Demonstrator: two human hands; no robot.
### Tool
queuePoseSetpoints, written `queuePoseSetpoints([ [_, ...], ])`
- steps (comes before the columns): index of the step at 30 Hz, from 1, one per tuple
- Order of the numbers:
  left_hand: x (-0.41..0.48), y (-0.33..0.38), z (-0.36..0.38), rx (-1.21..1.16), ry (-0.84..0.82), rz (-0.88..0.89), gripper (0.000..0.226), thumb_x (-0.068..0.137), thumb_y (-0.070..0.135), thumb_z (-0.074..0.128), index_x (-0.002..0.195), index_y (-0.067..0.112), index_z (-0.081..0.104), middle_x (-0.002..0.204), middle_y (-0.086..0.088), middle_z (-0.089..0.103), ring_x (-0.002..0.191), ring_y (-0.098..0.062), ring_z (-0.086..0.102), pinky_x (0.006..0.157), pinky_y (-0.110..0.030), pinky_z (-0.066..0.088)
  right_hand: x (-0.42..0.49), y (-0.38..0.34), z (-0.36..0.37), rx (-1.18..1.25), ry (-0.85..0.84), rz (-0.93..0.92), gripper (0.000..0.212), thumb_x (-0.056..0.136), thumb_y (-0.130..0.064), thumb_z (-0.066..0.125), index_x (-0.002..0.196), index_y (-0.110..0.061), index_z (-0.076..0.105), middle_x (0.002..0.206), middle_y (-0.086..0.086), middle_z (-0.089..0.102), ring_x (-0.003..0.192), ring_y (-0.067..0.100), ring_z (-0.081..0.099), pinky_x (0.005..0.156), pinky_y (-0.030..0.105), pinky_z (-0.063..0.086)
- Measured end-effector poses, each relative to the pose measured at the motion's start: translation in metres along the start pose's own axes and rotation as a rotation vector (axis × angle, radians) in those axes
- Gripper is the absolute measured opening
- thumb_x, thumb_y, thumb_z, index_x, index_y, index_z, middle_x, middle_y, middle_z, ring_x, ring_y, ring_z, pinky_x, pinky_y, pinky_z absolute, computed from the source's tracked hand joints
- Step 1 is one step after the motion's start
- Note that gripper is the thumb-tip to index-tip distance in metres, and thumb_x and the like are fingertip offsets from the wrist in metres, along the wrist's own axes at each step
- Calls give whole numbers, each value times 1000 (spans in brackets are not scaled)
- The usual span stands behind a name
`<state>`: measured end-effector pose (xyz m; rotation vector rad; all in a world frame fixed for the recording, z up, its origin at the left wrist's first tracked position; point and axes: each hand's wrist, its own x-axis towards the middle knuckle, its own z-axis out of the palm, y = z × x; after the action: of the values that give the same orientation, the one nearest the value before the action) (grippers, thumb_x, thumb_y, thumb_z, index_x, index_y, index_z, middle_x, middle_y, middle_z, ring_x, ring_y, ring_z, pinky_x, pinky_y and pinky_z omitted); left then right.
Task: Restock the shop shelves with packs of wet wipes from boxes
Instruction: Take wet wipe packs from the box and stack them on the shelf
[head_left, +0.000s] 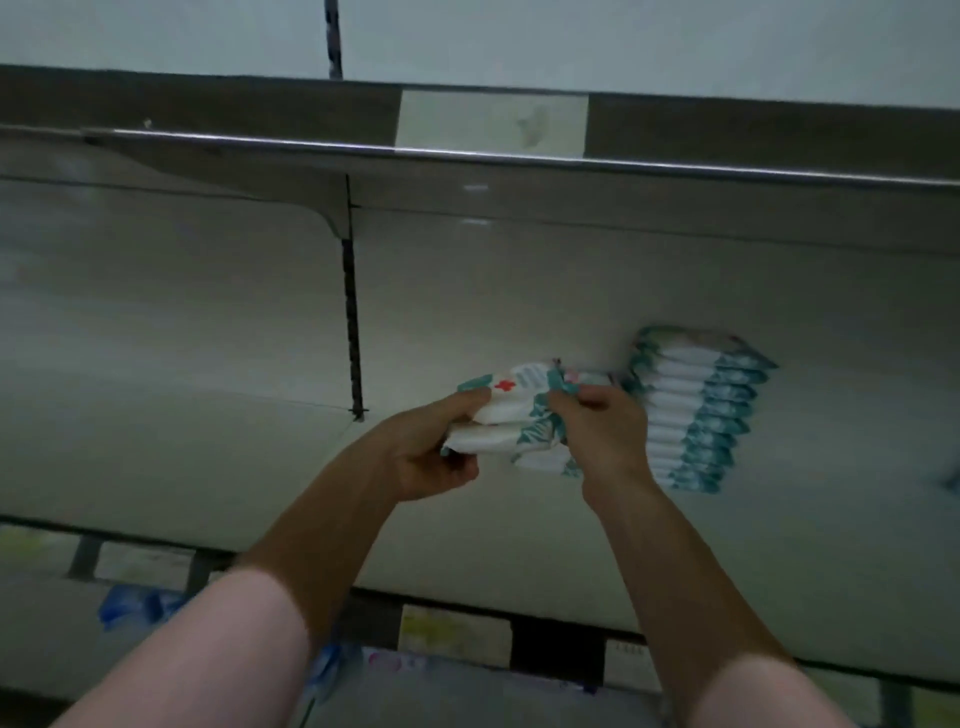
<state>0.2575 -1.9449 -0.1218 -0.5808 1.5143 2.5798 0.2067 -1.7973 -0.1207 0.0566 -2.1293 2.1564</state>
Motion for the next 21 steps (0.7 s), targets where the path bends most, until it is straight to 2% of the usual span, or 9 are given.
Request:
queuePoseSetpoints([
  [5,29,27,21,261,73,46,11,86,18,68,93,13,62,82,-6,59,66,-14,50,41,-18,42,35,-4,-11,-36,-99,72,18,86,-16,68,100,-9,59,96,11,65,79,18,60,62,25,44],
  [7,39,38,31,373,72,35,8,88,19,66,89,13,61,77,-5,58,64,-13,50,41,-18,39,49,-8,-15,-53,-124,63,12,90,-21,64,95,-11,60,82,7,64,67,13,61,52,22,40],
  [9,51,48,38,446,62,19,10,90,20,64,90,11,60,70,-5,57,58,-13,48,38,-17,37,65,-13,-20,-141,-150,19,11,93,-19,59,85,-11,60,71,3,60,60,10,59,50,21,42],
  [11,61,57,43,507,54,1,11,93,19,60,89,9,58,68,-6,55,57,-13,46,38,-17,38,82,-18,-27,-253,-157,-43,20,92,-14,60,73,-7,60,66,2,60,62,16,62,57,26,48],
  [14,75,65,50,681,118,10,13,93,15,60,85,6,55,79,-9,55,65,-15,49,52,-22,40,104,-23,-36,-463,-179,-170,29,90,-16,61,66,0,62,60,6,63,68,25,69,66,39,55],
  [16,86,69,56,849,184,49,16,89,16,66,83,5,56,87,-12,57,72,-20,53,60,-26,43,114,-23,-37,-602,-199,-224,28,92,-18,59,66,-7,57,66,10,65,69,25,70,64,37,54],
  [18,95,71,63,967,219,75,20,84,17,71,84,4,57,92,-13,56,79,-24,53,66,-30,44,120,-22,-37,-807,-183,-308,26,94,-17,55,71,-4,58,81,13,68,74,24,66,64,31,49],
  [19,99,72,66,1007,227,82,22,82,18,73,86,4,57,92,-12,54,79,-25,52,65,-31,43,121,-22,-38,-917,-162,-348,25,95,-16,52,74,-2,57,89,13,67,79,25,63,63,29,46],
  [21,105,74,74,1084,232,101,25,80,18,75,86,4,55,90,-11,51,76,-23,50,57,-29,42,119,-20,-39,-1120,-116,-440,31,97,-11,48,67,-6,41,100,13,64,87,24,57,62,25,33],
])
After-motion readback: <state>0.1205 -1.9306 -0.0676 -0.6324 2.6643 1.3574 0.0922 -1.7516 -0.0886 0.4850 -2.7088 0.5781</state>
